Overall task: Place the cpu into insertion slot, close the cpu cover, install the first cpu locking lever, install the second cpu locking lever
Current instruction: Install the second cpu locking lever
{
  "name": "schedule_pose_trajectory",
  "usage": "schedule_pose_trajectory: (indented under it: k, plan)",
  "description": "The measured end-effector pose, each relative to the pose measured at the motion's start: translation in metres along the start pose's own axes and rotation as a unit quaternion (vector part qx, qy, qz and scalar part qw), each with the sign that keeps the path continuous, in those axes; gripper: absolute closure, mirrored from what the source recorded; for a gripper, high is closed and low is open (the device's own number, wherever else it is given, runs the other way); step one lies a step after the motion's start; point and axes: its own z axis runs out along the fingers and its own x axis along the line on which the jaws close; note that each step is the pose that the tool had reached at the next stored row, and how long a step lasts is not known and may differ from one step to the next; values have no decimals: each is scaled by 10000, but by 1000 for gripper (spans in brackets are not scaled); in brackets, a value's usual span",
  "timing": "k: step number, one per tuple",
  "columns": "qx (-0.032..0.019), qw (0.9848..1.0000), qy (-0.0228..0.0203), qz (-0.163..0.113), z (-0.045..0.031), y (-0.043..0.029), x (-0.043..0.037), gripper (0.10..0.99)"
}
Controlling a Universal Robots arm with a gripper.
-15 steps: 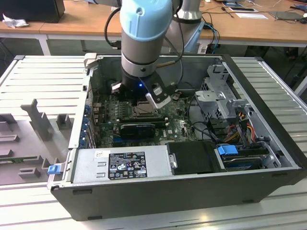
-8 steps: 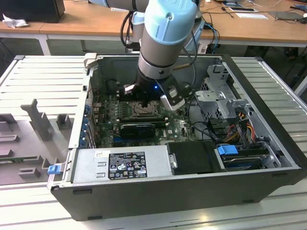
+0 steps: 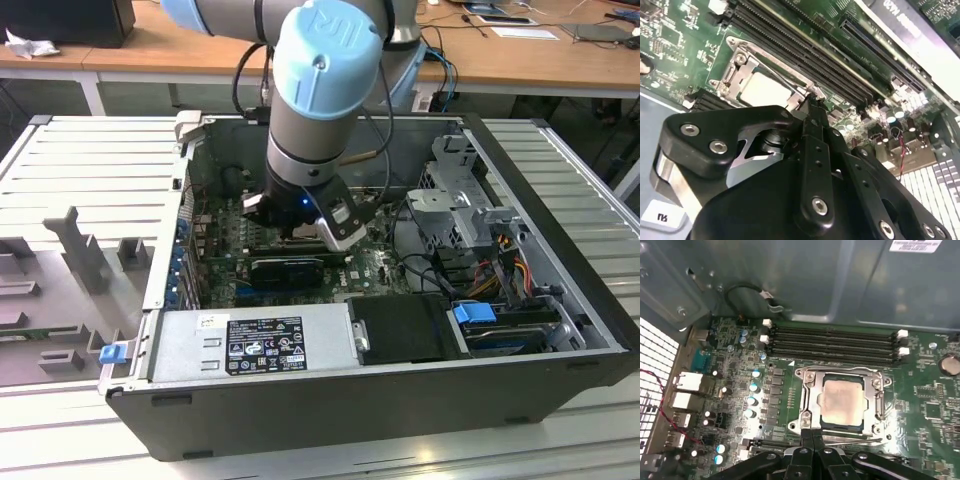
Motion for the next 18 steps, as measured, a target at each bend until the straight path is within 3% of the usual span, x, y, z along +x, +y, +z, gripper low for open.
schedule_pose_trajectory:
  k: [5, 9, 14, 18]
  plan:
    - [0, 10000, 0, 0, 134, -33, 131, 980]
    - [-6, 10000, 0, 0, 211, -60, 141, 980]
    - [-120, 9999, -10, -8, 257, -76, 142, 980]
    - [-157, 9999, -13, -11, 288, -87, 142, 980]
